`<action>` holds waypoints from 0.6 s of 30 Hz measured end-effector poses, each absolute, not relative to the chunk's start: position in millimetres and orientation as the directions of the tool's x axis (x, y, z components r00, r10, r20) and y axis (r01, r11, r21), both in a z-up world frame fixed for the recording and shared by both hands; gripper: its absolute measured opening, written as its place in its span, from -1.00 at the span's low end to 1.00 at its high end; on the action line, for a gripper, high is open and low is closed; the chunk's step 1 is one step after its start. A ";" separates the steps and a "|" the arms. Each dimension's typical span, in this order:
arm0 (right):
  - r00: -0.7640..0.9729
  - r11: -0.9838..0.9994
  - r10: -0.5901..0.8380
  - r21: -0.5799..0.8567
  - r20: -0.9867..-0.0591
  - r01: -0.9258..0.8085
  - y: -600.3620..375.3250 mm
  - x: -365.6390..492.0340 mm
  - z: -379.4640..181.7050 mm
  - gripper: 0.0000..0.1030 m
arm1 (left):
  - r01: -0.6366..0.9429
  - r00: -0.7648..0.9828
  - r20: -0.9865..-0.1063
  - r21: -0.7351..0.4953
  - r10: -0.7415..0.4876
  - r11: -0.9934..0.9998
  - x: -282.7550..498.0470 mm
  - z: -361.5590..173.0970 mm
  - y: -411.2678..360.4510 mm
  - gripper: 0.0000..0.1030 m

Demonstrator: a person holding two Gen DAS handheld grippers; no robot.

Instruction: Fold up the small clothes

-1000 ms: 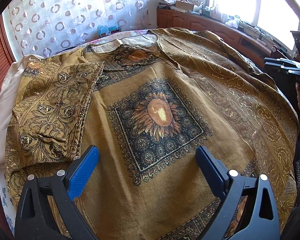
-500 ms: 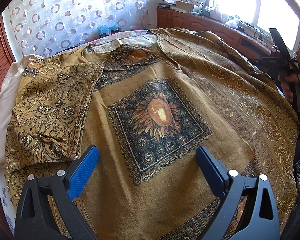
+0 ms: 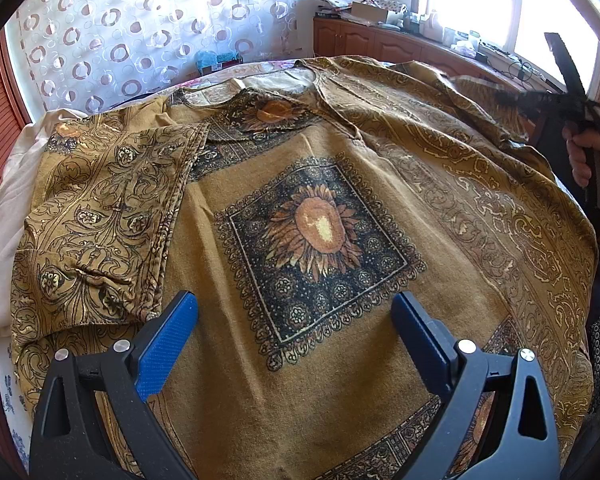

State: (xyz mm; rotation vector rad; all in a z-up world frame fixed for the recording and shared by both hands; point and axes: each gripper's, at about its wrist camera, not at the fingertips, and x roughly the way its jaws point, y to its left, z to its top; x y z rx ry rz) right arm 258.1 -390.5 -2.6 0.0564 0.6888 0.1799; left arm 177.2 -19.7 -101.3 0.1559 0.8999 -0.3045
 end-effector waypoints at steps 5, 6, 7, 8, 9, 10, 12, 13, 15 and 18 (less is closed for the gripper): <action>0.798 0.960 0.255 0.047 -0.545 -0.275 -346.1 231.7 30.2 -0.83 | 0.324 0.583 -0.789 0.006 -0.195 0.946 177.7 -101.5 -19.9 0.90; 0.797 0.948 0.286 0.038 -0.532 -0.315 -333.5 226.3 36.4 -0.83 | 0.324 0.583 -0.789 0.006 -0.195 0.946 177.8 -101.5 -19.9 0.90; 0.791 0.934 0.321 0.038 -0.521 -0.354 -321.6 221.7 41.4 -0.83 | 0.324 0.583 -0.789 0.006 -0.195 0.946 177.7 -101.5 -19.9 0.90; 0.783 0.918 0.357 0.036 -0.510 -0.395 -308.2 216.0 46.2 -0.83 | 0.324 0.583 -0.789 0.006 -0.195 0.946 177.7 -101.5 -19.9 0.90; 0.775 0.902 0.384 0.025 -0.502 -0.430 -295.2 210.5 49.9 -0.72 | 0.324 0.583 -0.789 0.006 -0.195 0.946 177.3 -101.3 -19.8 0.90; 0.765 0.889 0.402 0.014 -0.503 -0.457 -284.6 206.8 51.5 -0.57 | 0.324 0.583 -0.789 0.006 -0.195 0.946 177.7 -101.5 -19.9 0.90; 0.755 0.878 0.410 -0.002 -0.511 -0.479 -269.5 203.1 50.7 0.03 | 0.324 0.583 -0.789 0.006 -0.195 0.946 177.7 -101.5 -19.9 0.90; 0.753 0.876 0.412 -0.004 -0.514 -0.483 -265.0 201.6 48.5 0.04 | 0.324 0.583 -0.789 0.006 -0.195 0.946 177.7 -101.5 -19.9 0.90; 0.754 0.878 0.401 -0.016 -0.519 -0.478 -266.1 202.1 42.5 0.04 | 0.324 0.583 -0.789 0.006 -0.195 0.946 177.7 -101.5 -20.0 0.90; 0.747 0.886 0.383 -0.013 -0.544 -0.464 -274.9 206.7 29.5 0.04 | 0.323 0.583 -0.789 0.005 -0.195 0.946 177.6 -101.5 -20.0 0.90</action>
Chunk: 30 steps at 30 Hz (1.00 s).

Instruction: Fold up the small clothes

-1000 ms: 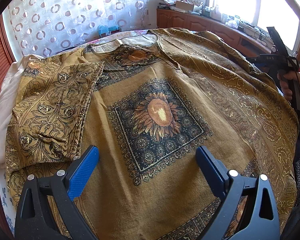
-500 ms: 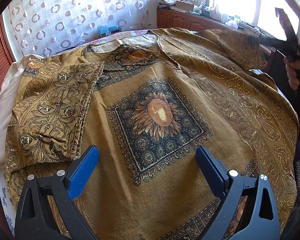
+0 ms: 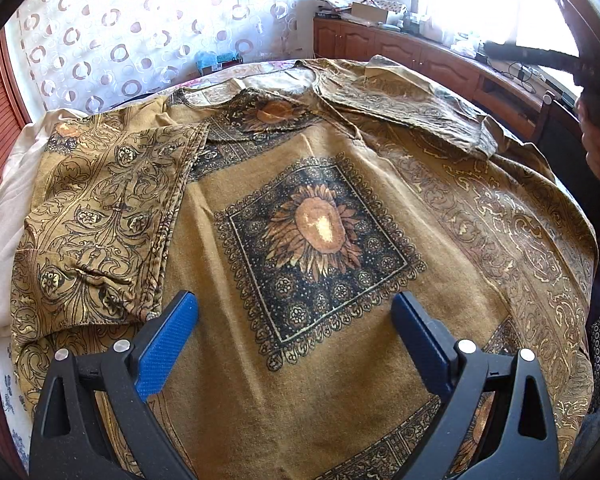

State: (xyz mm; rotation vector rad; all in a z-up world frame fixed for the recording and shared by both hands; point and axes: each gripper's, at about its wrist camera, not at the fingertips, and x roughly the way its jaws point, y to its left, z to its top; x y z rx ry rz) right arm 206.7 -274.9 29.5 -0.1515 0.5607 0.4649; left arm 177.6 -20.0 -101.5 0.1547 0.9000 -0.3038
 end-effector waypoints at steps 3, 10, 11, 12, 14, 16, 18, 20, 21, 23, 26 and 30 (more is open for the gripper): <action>0.741 0.906 0.327 -0.029 -0.587 -0.422 -283.4 217.7 16.8 0.04 | 0.323 0.583 -0.789 0.005 -0.195 0.946 177.6 -101.5 -20.0 0.90; 0.693 0.935 0.223 -0.050 -0.685 -0.351 -289.9 243.9 -31.4 0.04 | 0.323 0.583 -0.789 0.005 -0.194 0.946 177.6 -101.5 -20.1 0.90; 0.688 0.936 0.220 -0.049 -0.691 -0.348 -290.8 244.1 -36.5 0.04 | 0.323 0.583 -0.789 0.005 -0.195 0.946 177.5 -101.4 -20.1 0.90; 0.684 0.937 0.220 -0.045 -0.696 -0.347 -290.9 244.2 -40.6 0.04 | 0.323 0.583 -0.789 0.005 -0.195 0.946 177.5 -101.5 -20.1 0.90; 0.680 0.937 0.216 -0.046 -0.701 -0.346 -284.2 249.1 -38.9 0.04 | 0.322 0.583 -0.789 0.004 -0.195 0.947 177.3 -101.4 -20.1 0.90; 0.684 0.937 0.219 -0.044 -0.695 -0.346 -288.4 245.1 -37.7 0.08 | 0.322 0.583 -0.789 0.005 -0.194 0.947 177.5 -101.5 -20.2 0.90; 0.691 0.940 0.229 -0.030 -0.686 -0.341 -291.0 243.7 -38.9 0.12 | 0.322 0.583 -0.789 0.005 -0.195 0.947 177.5 -101.4 -20.1 0.90; 0.690 0.940 0.232 -0.025 -0.685 -0.341 -290.1 244.6 -37.5 0.15 | 0.321 0.583 -0.789 0.004 -0.195 0.947 177.2 -101.3 -19.9 0.90; 0.690 0.940 0.230 -0.028 -0.686 -0.341 -289.0 245.0 -37.6 0.18 | 0.321 0.583 -0.788 0.002 -0.196 0.947 178.9 -101.4 -19.9 0.89; 0.690 0.938 0.223 -0.041 -0.688 -0.344 -286.6 244.8 -41.1 0.25 | 0.320 0.584 -0.786 -0.007 -0.203 0.947 178.6 -99.7 -17.0 0.89; 0.688 0.937 0.224 -0.041 -0.690 -0.347 -285.2 244.2 -41.1 0.30 | 0.298 0.606 -0.769 -0.019 -0.204 0.955 177.8 -89.0 -4.2 0.90; 0.689 0.940 0.220 -0.040 -0.691 -0.340 -287.1 242.4 -42.4 0.42 | 0.259 0.660 -0.724 -0.027 -0.197 0.966 184.0 -60.3 21.3 0.90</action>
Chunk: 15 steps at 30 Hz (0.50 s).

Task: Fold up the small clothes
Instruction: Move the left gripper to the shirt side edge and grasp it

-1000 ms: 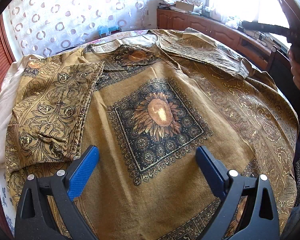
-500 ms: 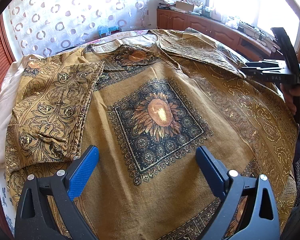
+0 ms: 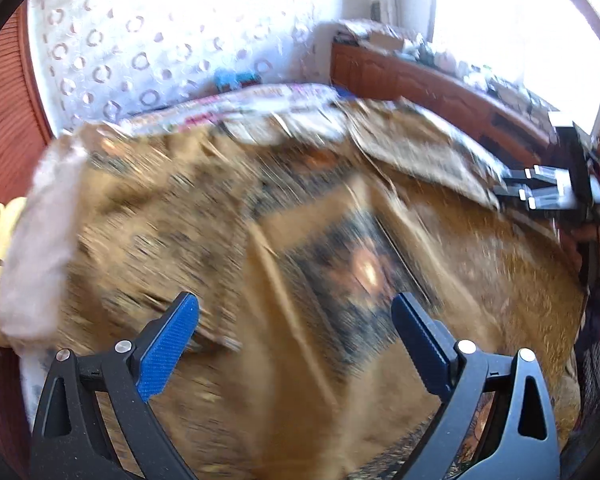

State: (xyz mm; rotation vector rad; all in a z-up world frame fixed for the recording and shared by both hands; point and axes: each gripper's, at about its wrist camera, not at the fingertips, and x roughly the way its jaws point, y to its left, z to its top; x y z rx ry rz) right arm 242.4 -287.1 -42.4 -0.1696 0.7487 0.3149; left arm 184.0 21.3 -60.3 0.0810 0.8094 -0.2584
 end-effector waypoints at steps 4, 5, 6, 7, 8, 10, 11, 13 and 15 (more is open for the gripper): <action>0.686 0.941 0.222 -0.033 -0.693 -0.337 -288.9 244.0 -42.4 0.43 | 0.216 0.700 -0.696 -0.010 -0.162 0.976 200.6 -36.5 49.3 0.87; 0.686 0.941 0.220 -0.035 -0.693 -0.337 -288.2 244.3 -42.2 0.43 | 0.207 0.705 -0.692 -0.009 -0.155 0.978 205.3 -32.5 55.6 0.82; 0.686 0.941 0.219 -0.036 -0.694 -0.337 -288.3 244.1 -41.8 0.43 | 0.200 0.707 -0.691 -0.009 -0.151 0.980 210.1 -29.9 60.8 0.82; 0.686 0.940 0.220 -0.037 -0.694 -0.338 -288.1 244.1 -41.7 0.43 | 0.190 0.708 -0.691 -0.012 -0.146 0.982 215.9 -27.2 67.9 0.77; 0.685 0.940 0.220 -0.037 -0.695 -0.340 -287.8 244.5 -41.4 0.43 | 0.182 0.709 -0.691 -0.015 -0.142 0.983 221.1 -25.7 75.3 0.70; 0.684 0.939 0.217 -0.042 -0.697 -0.341 -288.6 244.8 -40.4 0.43 | 0.160 0.706 -0.696 -0.020 -0.129 0.987 232.4 -24.5 87.8 0.61; 0.685 0.939 0.217 -0.044 -0.696 -0.342 -288.8 244.7 -38.9 0.43 | 0.150 0.704 -0.699 -0.025 -0.125 0.988 237.7 -24.7 93.7 0.54; 0.693 0.937 0.227 -0.041 -0.684 -0.347 -289.9 244.6 -34.4 0.43 | 0.133 0.702 -0.702 -0.041 -0.123 0.990 246.6 -25.7 104.3 0.42; 0.696 0.936 0.240 -0.030 -0.676 -0.352 -291.0 247.2 -28.5 0.43 | 0.122 0.696 -0.707 -0.057 -0.127 0.991 258.0 -28.5 111.3 0.34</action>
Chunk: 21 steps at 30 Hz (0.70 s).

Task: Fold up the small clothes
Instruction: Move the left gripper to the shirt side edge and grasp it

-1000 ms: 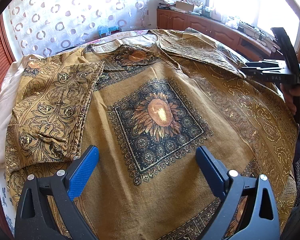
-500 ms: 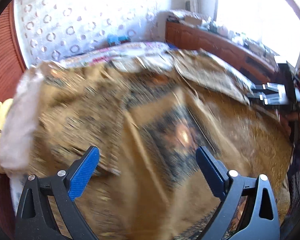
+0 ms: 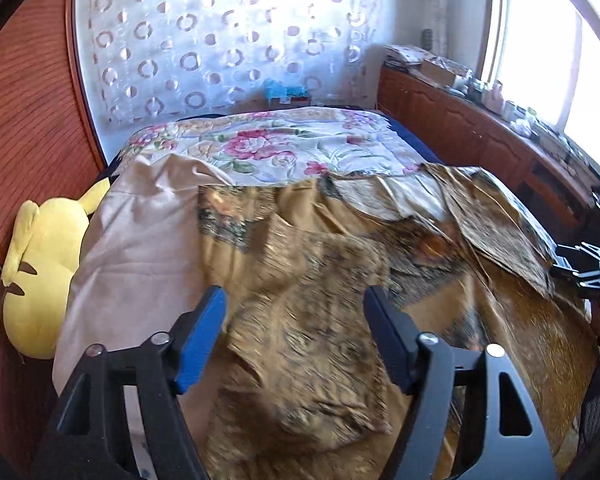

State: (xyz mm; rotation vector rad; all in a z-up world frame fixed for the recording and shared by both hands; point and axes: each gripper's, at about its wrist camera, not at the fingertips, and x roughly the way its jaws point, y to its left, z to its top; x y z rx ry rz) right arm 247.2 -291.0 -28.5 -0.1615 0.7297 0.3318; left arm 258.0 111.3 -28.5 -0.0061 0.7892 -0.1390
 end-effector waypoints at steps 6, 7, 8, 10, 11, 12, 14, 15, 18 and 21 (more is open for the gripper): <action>0.709 0.926 0.274 -0.021 -0.649 -0.377 -287.1 268.1 -7.2 0.43 | 0.093 0.678 -0.728 -0.061 -0.108 0.994 287.8 -40.4 125.0 0.14; 0.712 0.926 0.273 -0.025 -0.647 -0.378 -285.5 274.6 -4.9 0.43 | 0.092 0.671 -0.734 -0.060 -0.107 0.994 293.6 -43.1 126.6 0.08; 0.712 0.925 0.271 -0.030 -0.647 -0.379 -283.4 280.3 -3.9 0.43 | 0.092 0.665 -0.739 -0.057 -0.104 0.994 298.2 -45.9 127.1 0.05; 0.712 0.924 0.263 -0.042 -0.651 -0.380 -279.5 295.1 -3.8 0.43 | 0.090 0.658 -0.747 -0.046 -0.094 0.995 305.0 -49.9 129.4 0.05; 0.710 0.924 0.260 -0.043 -0.654 -0.379 -277.7 304.0 -3.9 0.43 | 0.086 0.657 -0.749 -0.041 -0.088 0.995 307.7 -51.2 130.6 0.04; 0.707 0.925 0.259 -0.043 -0.658 -0.378 -276.3 311.4 -4.7 0.43 | 0.084 0.658 -0.748 -0.038 -0.084 0.996 309.5 -51.9 130.5 0.02; 0.703 0.926 0.255 -0.042 -0.664 -0.375 -273.5 325.8 -6.9 0.43 | 0.105 0.664 -0.741 -0.036 -0.097 0.994 311.4 -51.5 128.5 -0.10; 0.699 0.926 0.255 -0.039 -0.669 -0.375 -272.0 333.4 -8.9 0.43 | 0.115 0.663 -0.742 -0.035 -0.103 0.993 312.0 -51.0 127.4 -0.11; 0.685 0.925 0.248 -0.042 -0.685 -0.377 -266.4 352.4 -14.5 0.43 | 0.135 0.647 -0.756 -0.013 -0.098 0.991 318.7 -55.0 122.1 -0.15; 0.670 0.923 0.251 -0.036 -0.699 -0.384 -262.3 370.0 -16.2 0.43 | 0.151 0.628 -0.775 0.031 -0.072 0.988 325.9 -61.6 116.8 -0.21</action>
